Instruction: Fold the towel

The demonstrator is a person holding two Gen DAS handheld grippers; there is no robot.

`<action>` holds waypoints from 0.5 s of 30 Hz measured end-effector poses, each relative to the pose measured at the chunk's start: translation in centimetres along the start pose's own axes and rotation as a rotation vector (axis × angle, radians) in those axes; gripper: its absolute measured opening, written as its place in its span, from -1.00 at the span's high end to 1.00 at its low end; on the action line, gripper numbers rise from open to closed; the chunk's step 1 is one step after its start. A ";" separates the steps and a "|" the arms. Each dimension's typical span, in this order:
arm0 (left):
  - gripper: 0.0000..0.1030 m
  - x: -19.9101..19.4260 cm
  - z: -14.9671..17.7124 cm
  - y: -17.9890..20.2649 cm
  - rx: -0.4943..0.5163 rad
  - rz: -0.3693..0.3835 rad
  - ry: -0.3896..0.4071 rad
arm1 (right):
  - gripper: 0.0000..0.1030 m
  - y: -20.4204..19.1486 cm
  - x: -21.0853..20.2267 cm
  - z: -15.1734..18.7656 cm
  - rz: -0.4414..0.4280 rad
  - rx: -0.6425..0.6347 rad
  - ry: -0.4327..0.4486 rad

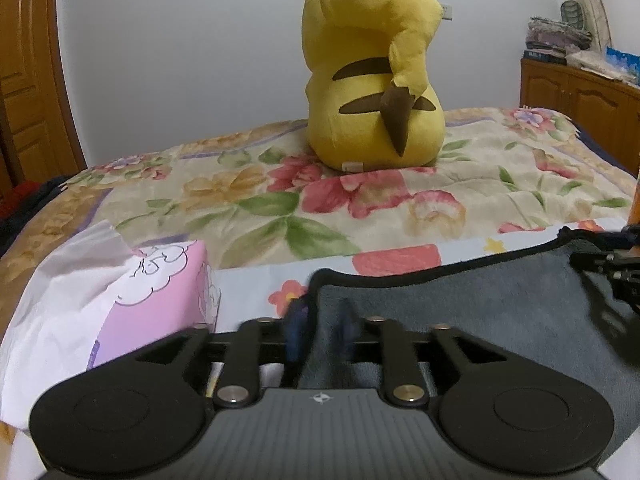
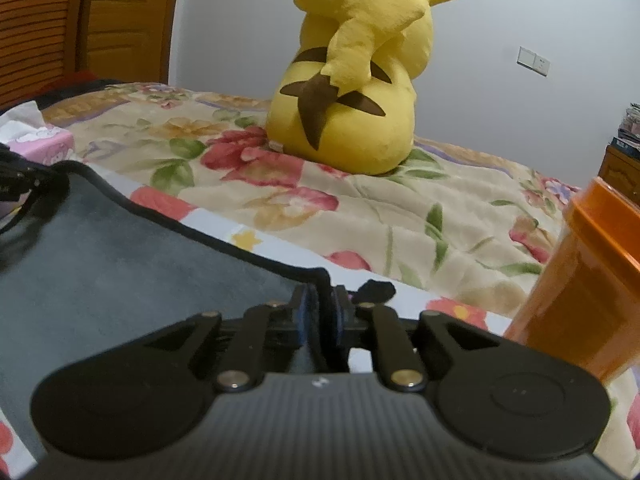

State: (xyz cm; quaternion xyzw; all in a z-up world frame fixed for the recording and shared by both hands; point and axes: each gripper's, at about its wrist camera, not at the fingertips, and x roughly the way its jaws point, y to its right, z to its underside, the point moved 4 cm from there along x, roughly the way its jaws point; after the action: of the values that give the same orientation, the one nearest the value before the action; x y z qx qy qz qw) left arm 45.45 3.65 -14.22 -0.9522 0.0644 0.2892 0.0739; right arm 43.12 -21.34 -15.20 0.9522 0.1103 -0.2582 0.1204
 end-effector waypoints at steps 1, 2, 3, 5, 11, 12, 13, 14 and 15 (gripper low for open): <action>0.21 -0.2 0.2 0.0 -0.004 0.000 0.002 | 0.19 0.1 -0.2 0.1 0.003 0.002 0.002; 0.19 -0.3 0.5 0.0 -0.012 0.003 -0.002 | -0.04 0.1 -0.4 0.2 0.005 0.006 0.006; 0.19 -0.4 0.7 0.0 -0.012 0.007 -0.009 | -0.10 0.2 -0.6 0.2 0.005 0.007 0.007; 0.07 -0.9 1.3 0.0 -0.013 0.007 -0.013 | -0.10 0.2 -1.0 0.4 0.010 0.020 -0.005; -0.07 -2.8 2.3 0.2 -0.017 0.022 -0.033 | -0.15 -0.3 -3.5 1.5 -0.027 0.063 -0.018; -0.08 -3.2 2.5 0.3 -0.012 0.019 -0.035 | -0.16 -0.5 -4.0 1.7 -0.033 0.066 -0.020; -0.11 -3.5 2.7 0.4 -0.006 0.018 -0.039 | -0.17 -0.7 -4.6 1.9 -0.038 0.070 -0.022; -0.14 -3.9 2.9 0.5 -0.003 0.018 -0.043 | -0.17 -0.7 -5.1 2.0 -0.043 0.077 -0.023; -0.16 -4.3 3.2 0.5 -0.007 0.017 -0.044 | -0.19 -0.8 -5.6 2.1 -0.046 0.084 -0.023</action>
State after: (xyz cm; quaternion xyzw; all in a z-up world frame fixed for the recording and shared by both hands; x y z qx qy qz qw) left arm 40.14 4.02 -14.49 -0.9453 0.0700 0.3108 0.0696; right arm 37.25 -22.04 -14.21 0.9506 0.1197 -0.2761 0.0754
